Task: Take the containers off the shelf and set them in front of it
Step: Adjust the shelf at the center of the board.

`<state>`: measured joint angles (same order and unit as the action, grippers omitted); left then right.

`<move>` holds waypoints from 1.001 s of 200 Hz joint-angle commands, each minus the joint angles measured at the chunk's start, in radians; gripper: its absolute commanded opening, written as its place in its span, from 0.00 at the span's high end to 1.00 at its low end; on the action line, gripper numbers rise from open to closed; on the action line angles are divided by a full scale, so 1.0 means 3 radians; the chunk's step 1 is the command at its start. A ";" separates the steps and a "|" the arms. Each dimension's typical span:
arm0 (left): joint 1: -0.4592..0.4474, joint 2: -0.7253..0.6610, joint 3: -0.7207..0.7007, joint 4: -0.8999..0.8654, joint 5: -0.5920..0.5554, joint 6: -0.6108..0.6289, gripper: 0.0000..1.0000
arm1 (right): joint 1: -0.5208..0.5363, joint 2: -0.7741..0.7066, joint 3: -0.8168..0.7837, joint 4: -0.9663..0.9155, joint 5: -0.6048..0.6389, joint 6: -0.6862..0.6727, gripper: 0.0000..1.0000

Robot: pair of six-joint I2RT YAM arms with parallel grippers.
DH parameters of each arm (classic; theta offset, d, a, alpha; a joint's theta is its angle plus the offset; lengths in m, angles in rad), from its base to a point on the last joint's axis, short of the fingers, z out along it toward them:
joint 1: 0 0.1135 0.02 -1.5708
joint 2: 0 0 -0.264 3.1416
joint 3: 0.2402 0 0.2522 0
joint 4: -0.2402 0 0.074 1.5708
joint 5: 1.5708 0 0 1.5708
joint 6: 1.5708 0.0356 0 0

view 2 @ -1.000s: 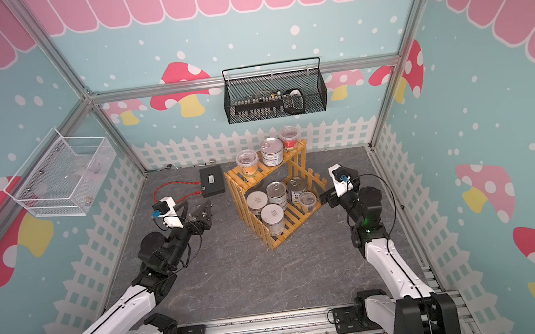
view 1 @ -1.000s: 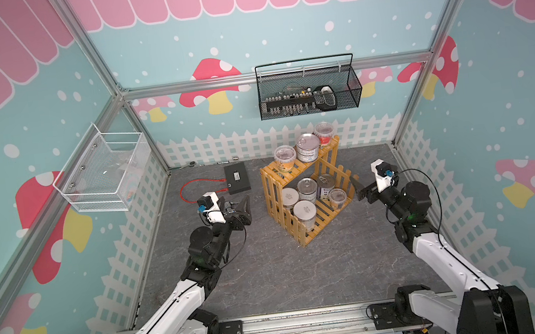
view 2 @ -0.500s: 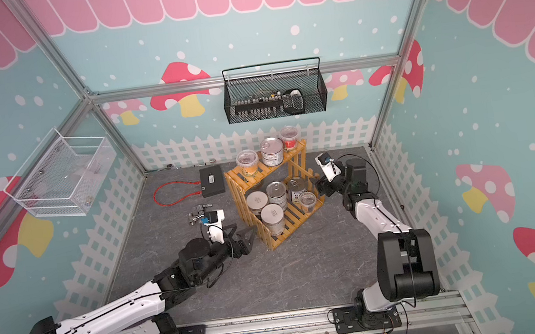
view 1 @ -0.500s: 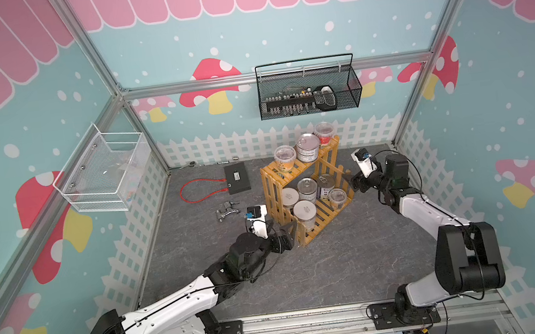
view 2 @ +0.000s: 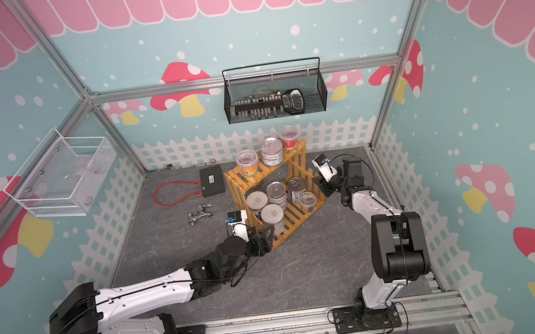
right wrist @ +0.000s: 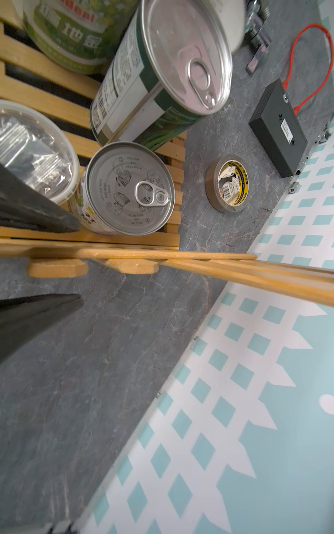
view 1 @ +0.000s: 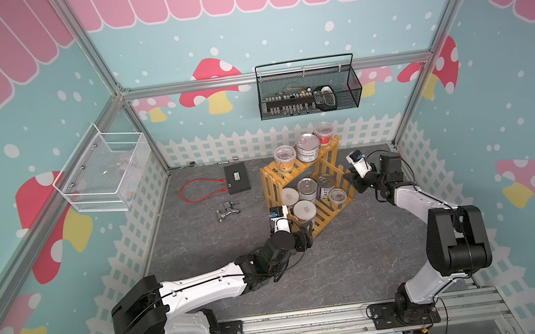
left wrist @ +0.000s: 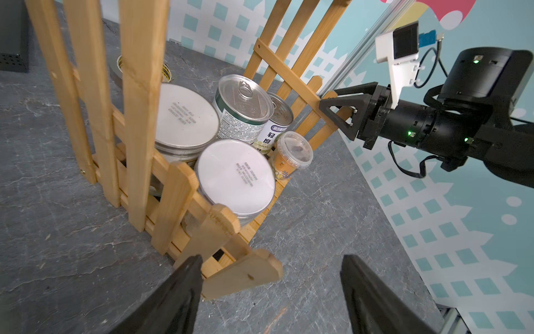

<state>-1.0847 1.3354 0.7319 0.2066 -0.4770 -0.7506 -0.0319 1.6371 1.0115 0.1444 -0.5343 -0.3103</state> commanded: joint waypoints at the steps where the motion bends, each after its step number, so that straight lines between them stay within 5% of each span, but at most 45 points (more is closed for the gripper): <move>1: -0.0022 0.0114 0.0122 -0.0128 -0.0231 -0.0131 0.26 | -0.0006 0.0021 0.0031 -0.0048 -0.0123 0.0011 0.72; 18: -0.0024 0.0199 0.0206 -0.0191 -0.0261 -0.0147 0.31 | -0.0002 -0.0024 -0.0014 -0.0047 -0.0144 0.0035 0.83; 60: -0.0020 0.0280 0.0312 -0.0371 -0.0296 -0.0112 0.49 | 0.0009 -0.0228 -0.0214 -0.0029 -0.0121 0.0136 0.90; 106: 0.0076 0.0284 0.0340 -0.0520 -0.0083 -0.0024 0.67 | 0.0099 -0.0532 -0.0464 0.0018 0.0070 0.0418 0.92; 177: 0.0360 0.0243 0.0263 -0.0633 0.0388 0.0166 0.76 | 0.0465 -0.1095 -0.0952 0.0103 0.0516 0.0977 0.92; 200: 0.0487 0.0240 0.0239 -0.0667 0.0539 0.0233 0.85 | 0.0557 -0.1171 -0.1018 0.0025 0.0588 0.1049 0.92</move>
<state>-0.9730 1.3891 0.8085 0.0223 -0.4557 -0.7193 0.0559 1.3293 0.7273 0.1646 -0.2573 -0.0013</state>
